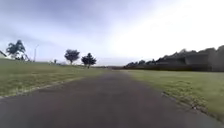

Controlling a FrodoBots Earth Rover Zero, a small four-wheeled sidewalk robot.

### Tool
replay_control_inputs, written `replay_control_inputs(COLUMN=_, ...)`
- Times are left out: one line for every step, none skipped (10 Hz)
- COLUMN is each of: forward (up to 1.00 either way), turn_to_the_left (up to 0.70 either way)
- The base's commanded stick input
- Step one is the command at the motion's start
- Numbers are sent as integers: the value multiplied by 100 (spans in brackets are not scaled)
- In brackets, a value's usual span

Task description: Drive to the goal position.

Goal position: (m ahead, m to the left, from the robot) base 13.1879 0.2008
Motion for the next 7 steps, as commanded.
replay_control_inputs(forward=100, turn_to_the_left=0)
replay_control_inputs(forward=100, turn_to_the_left=0)
replay_control_inputs(forward=100, turn_to_the_left=0)
replay_control_inputs(forward=100, turn_to_the_left=0)
replay_control_inputs(forward=100, turn_to_the_left=0)
replay_control_inputs(forward=100, turn_to_the_left=0)
replay_control_inputs(forward=100, turn_to_the_left=0)
